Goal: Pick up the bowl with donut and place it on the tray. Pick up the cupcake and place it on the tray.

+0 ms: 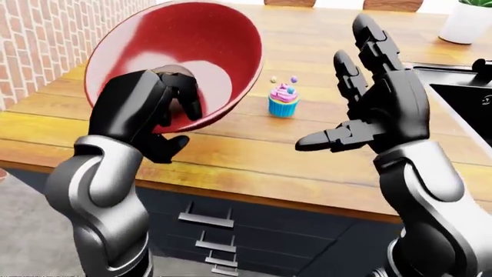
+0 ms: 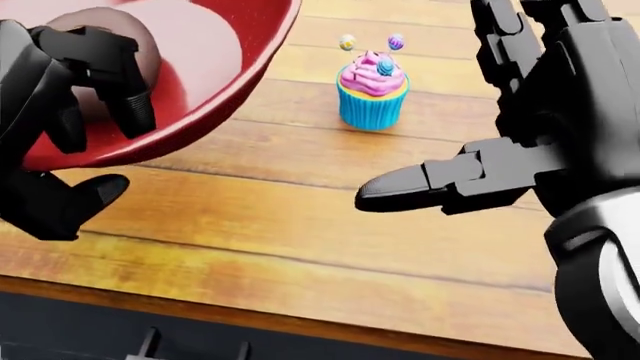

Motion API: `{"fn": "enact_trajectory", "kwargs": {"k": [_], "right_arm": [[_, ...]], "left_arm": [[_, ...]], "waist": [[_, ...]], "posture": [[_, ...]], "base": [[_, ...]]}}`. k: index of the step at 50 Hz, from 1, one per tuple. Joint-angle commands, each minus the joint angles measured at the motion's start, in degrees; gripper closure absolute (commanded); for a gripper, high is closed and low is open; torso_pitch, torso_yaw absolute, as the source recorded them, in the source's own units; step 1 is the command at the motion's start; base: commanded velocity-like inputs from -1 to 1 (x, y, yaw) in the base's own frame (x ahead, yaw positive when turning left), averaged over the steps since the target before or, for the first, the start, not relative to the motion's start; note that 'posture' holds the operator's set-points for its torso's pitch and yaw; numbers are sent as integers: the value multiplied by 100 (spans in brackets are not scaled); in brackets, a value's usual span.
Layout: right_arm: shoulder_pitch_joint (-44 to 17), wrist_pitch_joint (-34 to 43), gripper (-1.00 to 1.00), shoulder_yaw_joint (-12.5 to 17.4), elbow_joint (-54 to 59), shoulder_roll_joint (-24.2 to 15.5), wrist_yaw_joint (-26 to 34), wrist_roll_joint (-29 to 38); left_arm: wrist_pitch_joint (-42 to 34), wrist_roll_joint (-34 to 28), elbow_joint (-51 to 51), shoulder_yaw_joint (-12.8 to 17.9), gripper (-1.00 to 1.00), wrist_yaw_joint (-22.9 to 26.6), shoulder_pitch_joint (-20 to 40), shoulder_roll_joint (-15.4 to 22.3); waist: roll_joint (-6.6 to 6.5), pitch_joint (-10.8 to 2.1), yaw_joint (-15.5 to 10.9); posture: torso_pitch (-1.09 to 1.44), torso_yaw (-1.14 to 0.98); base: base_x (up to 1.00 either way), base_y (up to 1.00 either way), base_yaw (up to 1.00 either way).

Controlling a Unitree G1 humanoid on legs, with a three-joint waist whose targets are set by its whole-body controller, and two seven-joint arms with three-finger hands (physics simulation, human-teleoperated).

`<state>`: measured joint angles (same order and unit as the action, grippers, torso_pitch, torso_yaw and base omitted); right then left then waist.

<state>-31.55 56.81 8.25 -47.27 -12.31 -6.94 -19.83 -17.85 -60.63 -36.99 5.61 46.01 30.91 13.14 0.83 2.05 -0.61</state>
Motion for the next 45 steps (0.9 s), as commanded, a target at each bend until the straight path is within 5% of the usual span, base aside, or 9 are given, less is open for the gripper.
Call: {"fn": "enact_trajectory", "kwargs": {"k": [1, 9, 15, 32, 45], "right_arm": [[-360, 255, -100, 103, -52, -105, 30, 95], [-1389, 603, -100, -82, 1254, -681, 500, 789], [-2012, 576, -100, -292, 2295, -760, 1100, 1582], [-2606, -32, -100, -674, 3829, -216, 2200, 3678], [-2726, -685, -100, -733, 4965, 156, 2570, 4520]], "left_arm": [[-19, -2, -202, 102, 100, 22, 169, 78], [-244, 183, -659, 355, 100, 467, 182, 374], [-294, 261, -769, 364, 100, 474, 150, 435], [-165, 370, -669, 467, 100, 290, 77, 576], [-134, 439, -621, 545, 100, 250, 17, 621]], "waist": [[-1, -117, 1], [4, -77, -7], [-12, -64, -14], [-69, -52, -24], [-93, -46, -21]], "posture": [[0, 0], [0, 0], [0, 0], [0, 0], [0, 0]], "base": [[0, 0, 0], [0, 0, 0], [0, 0, 0], [0, 0, 0], [0, 0, 0]]}}
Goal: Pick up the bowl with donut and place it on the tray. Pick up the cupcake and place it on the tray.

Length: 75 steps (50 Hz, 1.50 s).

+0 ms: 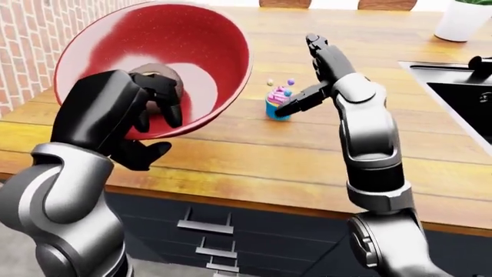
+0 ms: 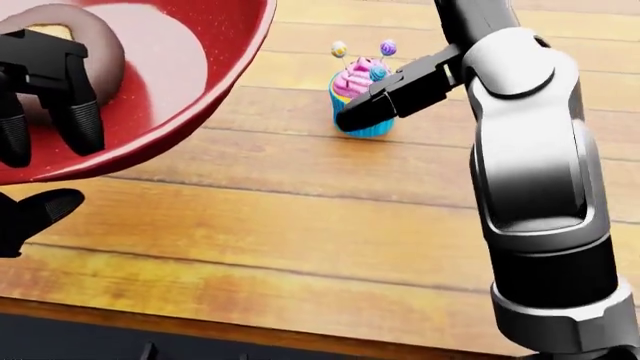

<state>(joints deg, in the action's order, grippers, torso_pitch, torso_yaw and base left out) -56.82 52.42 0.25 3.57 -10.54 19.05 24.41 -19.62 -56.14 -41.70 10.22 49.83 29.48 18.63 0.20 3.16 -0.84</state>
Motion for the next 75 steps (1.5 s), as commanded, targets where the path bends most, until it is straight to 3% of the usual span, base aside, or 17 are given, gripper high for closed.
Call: {"fn": "enact_trajectory", "kwargs": {"k": [1, 14, 40, 45, 51, 54, 59, 61, 75], "right_arm": [[-189, -319, -100, 96, -20, 8, -64, 99], [-372, -1254, -100, 222, 1474, 187, -810, -307], [-672, -2779, -100, 144, 3776, 350, -1661, -743], [-665, -2780, -58, 134, 3735, 348, -1657, -732], [-658, -2827, -41, 137, 3767, 364, -1689, -734], [-623, -2857, -21, 128, 3786, 381, -1696, -735], [-535, -2865, 78, 145, 3660, 343, -1668, -743], [-430, -2708, 100, 157, 3339, 313, -1603, -747], [575, -988, 100, 454, -255, -106, -949, -1060]], "left_arm": [[38, -7, -129, 95, 100, -147, 174, 89], [71, -22, -155, 72, 100, -93, 121, 77], [126, 115, -152, 173, 100, -176, 10, 141], [158, 134, -113, 171, 100, -230, -5, 149], [160, 155, -110, 187, 100, -253, -25, 151], [183, 179, -92, 200, 100, -289, -56, 155], [182, 193, -127, 213, 100, -295, -109, 151], [179, 197, -138, 218, 100, -293, -119, 153], [59, 93, -276, 173, 100, -116, -37, 145]], "waist": [[-30, -161, 3], [-43, -183, -1], [-48, -239, 5], [-45, -236, 2], [-42, -238, -4], [-37, -238, -5], [-29, -247, -8], [-21, -249, -12], [54, -189, -91]], "posture": [[0, 0], [0, 0], [0, 0], [0, 0], [0, 0], [0, 0], [0, 0], [0, 0], [0, 0]], "base": [[0, 0, 0], [0, 0, 0], [0, 0, 0], [0, 0, 0], [0, 0, 0], [0, 0, 0], [0, 0, 0], [0, 0, 0], [0, 0, 0]]}}
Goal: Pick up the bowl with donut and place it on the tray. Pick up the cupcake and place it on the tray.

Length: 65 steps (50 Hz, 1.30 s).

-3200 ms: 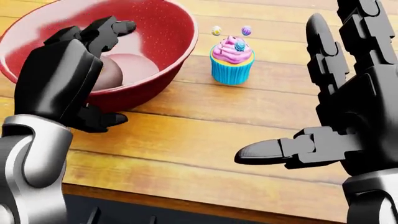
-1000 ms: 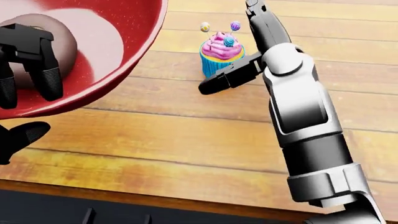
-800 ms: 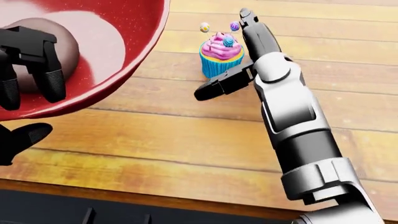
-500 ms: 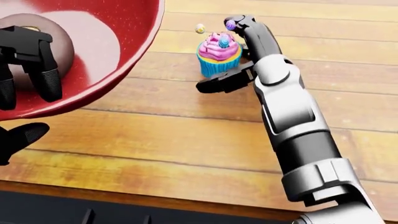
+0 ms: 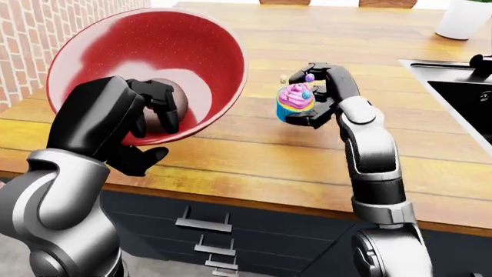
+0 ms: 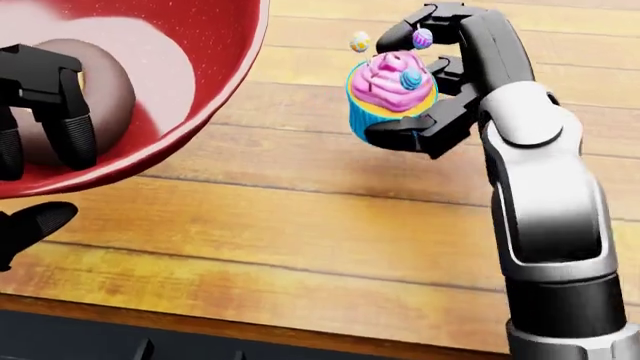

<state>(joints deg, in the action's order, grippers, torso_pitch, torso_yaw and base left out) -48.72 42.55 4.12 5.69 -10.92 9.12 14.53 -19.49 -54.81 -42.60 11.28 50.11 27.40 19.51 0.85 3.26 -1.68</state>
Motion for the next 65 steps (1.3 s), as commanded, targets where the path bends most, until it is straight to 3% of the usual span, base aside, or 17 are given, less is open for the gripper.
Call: {"fn": "enact_trajectory", "kwargs": {"k": [1, 10, 15, 27, 32, 40, 43, 44, 46, 48, 53, 55, 56, 59, 62, 64, 65], "right_arm": [[-189, 89, 100, 100, -672, -82, 63, -123], [298, 1208, 100, 264, -2674, -352, 318, -370], [453, 1266, 100, 358, -2874, -431, 303, -472], [462, 1315, 100, 458, -2911, -512, 198, -716], [456, 1280, 100, 481, -2895, -521, 103, -884], [374, 1309, 100, 499, -2936, -550, 24, -1063], [363, 1271, 100, 511, -2919, -573, -14, -1129], [367, 1269, 100, 509, -2927, -579, -26, -1144], [355, 1265, 100, 506, -2927, -586, -50, -1172], [349, 1261, 100, 500, -2923, -599, -64, -1189], [328, 1228, 100, 490, -2892, -627, -85, -1223], [316, 1228, 100, 492, -2892, -631, -91, -1233], [339, 1206, 100, 489, -2889, -630, -95, -1234], [365, 1157, 100, 496, -2885, -627, -108, -1243], [361, 1149, 100, 492, -2876, -625, -114, -1254], [370, 1128, 100, 497, -2869, -623, -115, -1264], [379, 1111, 100, 496, -2859, -621, -115, -1269]], "left_arm": [[43, -48, -192, 64, 100, -130, 183, 58], [14, -196, -235, -49, 100, -13, 290, -8], [61, -268, -158, -112, 100, -5, 376, -59], [173, -314, -141, -166, 100, -73, 269, -177], [205, -308, -146, -147, 100, -88, 222, -195], [236, -313, -115, -164, 100, -138, 186, -228], [246, -337, -119, -194, 100, -147, 174, -259], [244, -340, -119, -194, 100, -140, 179, -262], [237, -347, -121, -190, 100, -120, 194, -259], [264, -335, -98, -187, 100, -159, 166, -267], [257, -305, -89, -176, 100, -182, 198, -266], [293, -307, -55, -197, 100, -231, 156, -278], [319, -298, -32, -200, 100, -273, 122, -291], [340, -301, -8, -215, 100, -314, 96, -316], [359, -303, 42, -227, 100, -347, 102, -327], [370, -307, 52, -234, 100, -366, 86, -339], [373, -313, 44, -241, 100, -368, 75, -348]], "waist": [[-8, -192, -10], [23, -162, -12], [-121, -362, 137], [-167, -292, 201], [-578, -261, 159], [-338, -101, -18], [55, -155, -122], [396, -244, -160], [156, -56, -82], [135, -188, -67], [-178, -60, -28], [-642, -186, -88], [-375, 43, -78], [-488, -215, 2], [-289, -47, -64], [41, -93, -75], [451, -251, -66]], "posture": [[0, 0], [0, 0], [0, 0], [0, 0], [0, 0], [0, 0], [0, 0], [0, 0], [0, 0], [0, 0], [0, 0], [0, 0], [0, 0], [0, 0], [0, 0], [0, 0], [0, 0]], "base": [[0, 0, 0], [0, 0, 0], [-39, 0, 0], [-62, -1, 0], [-54, -88, 0], [-41, -100, 0], [-29, -100, 0], [-27, -100, 0], [-23, -100, 0], [-21, -100, 0], [-18, -100, 0], [-14, -100, 0], [-15, -100, 0], [-7, -100, 0], [0, -100, 0], [0, -100, 0], [0, -100, 0]]}}
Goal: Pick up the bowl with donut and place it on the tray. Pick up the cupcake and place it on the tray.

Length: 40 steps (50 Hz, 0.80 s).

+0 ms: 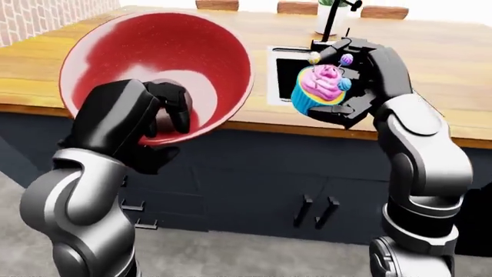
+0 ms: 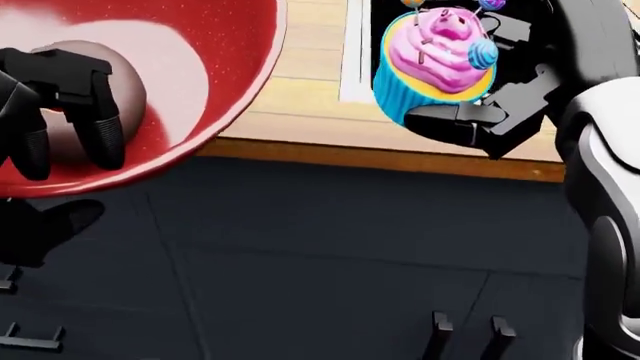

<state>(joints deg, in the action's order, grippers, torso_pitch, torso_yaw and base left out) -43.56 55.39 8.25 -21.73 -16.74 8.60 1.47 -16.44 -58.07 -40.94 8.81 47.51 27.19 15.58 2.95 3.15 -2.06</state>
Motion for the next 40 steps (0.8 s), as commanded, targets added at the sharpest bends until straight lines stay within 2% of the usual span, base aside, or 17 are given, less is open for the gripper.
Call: {"fn": "enact_trajectory", "kwargs": {"k": [1, 9, 10, 11, 12, 15, 18, 20, 21, 22, 23, 29, 32, 33, 34, 37, 40], "right_arm": [[-133, -166, 100, 88, -131, -36, -66, 26], [-149, -143, 100, 97, -161, -37, -86, -22], [-159, -139, 100, 99, -161, -42, -88, -29], [-172, -119, 100, 94, -170, -47, -89, -34], [-180, -125, 100, 97, -157, -49, -91, -40], [-191, -129, 100, 101, -147, -55, -97, -55], [-204, -89, 100, 100, -183, -62, -104, -73], [-197, -110, 100, 116, -173, -70, -106, -85], [-199, -108, 100, 120, -177, -73, -109, -92], [-197, -111, 100, 122, -180, -73, -114, -96], [-189, -126, 100, 119, -176, -76, -114, -102], [-184, -159, 100, 126, -163, -81, -140, -130], [-183, -153, 100, 137, -175, -87, -152, -147], [-186, -143, 100, 143, -188, -90, -157, -156], [-189, -148, 100, 147, -186, -96, -160, -163], [-216, -119, 100, 149, -229, -113, -173, -187], [-242, -96, 100, 150, -246, -125, -188, -202]], "left_arm": [[84, 27, -113, 12, 100, -140, 96, 39], [56, 42, -142, 35, 100, -101, 118, 62], [52, 46, -137, 42, 100, -98, 129, 70], [53, 53, -138, 45, 100, -105, 122, 70], [56, 50, -150, 41, 100, -103, 109, 71], [57, 65, -121, 50, 100, -113, 131, 83], [28, 38, -165, 28, 100, -72, 138, 74], [38, 46, -156, 35, 100, -86, 129, 74], [34, 39, -165, 30, 100, -77, 132, 73], [46, 38, -155, 24, 100, -96, 117, 66], [57, 40, -145, 18, 100, -112, 110, 59], [75, 47, -112, 25, 100, -128, 114, 55], [58, 32, -118, 14, 100, -103, 145, 60], [48, 30, -113, 20, 100, -94, 170, 67], [56, 43, -90, 27, 100, -114, 182, 73], [45, 30, -91, 18, 100, -98, 245, 97], [43, 26, -95, 19, 100, -92, 259, 101]], "waist": [[94, -71, 31], [-422, 82, 81], [-547, 47, 62], [-828, -72, -30], [-598, 88, -19], [-691, -171, 47], [-530, -89, 21], [-262, -71, 17], [53, -179, 25], [253, -269, -14], [53, -60, 113], [-237, 25, 112], [-438, -17, 121], [-700, -117, 42], [-576, -11, 33], [-653, -205, 83], [-486, -110, 62]], "posture": [[0, 0], [0, 0], [0, 0], [0, 0], [0, 0], [0, 0], [0, 0], [0, 0], [0, 0], [0, 0], [0, 0], [0, 0], [0, 0], [0, 0], [0, 0], [0, 0], [0, 0]], "base": [[0, -100, 0], [0, -100, 0], [0, -100, 0], [0, -100, 0], [0, -100, 0], [0, -100, 0], [0, -100, 0], [0, -100, 0], [0, -100, 0], [0, -100, 0], [0, -100, 0], [0, -100, 0], [0, -100, 0], [0, -100, 0], [0, -100, 0], [0, -100, 0], [0, -100, 0]]}}
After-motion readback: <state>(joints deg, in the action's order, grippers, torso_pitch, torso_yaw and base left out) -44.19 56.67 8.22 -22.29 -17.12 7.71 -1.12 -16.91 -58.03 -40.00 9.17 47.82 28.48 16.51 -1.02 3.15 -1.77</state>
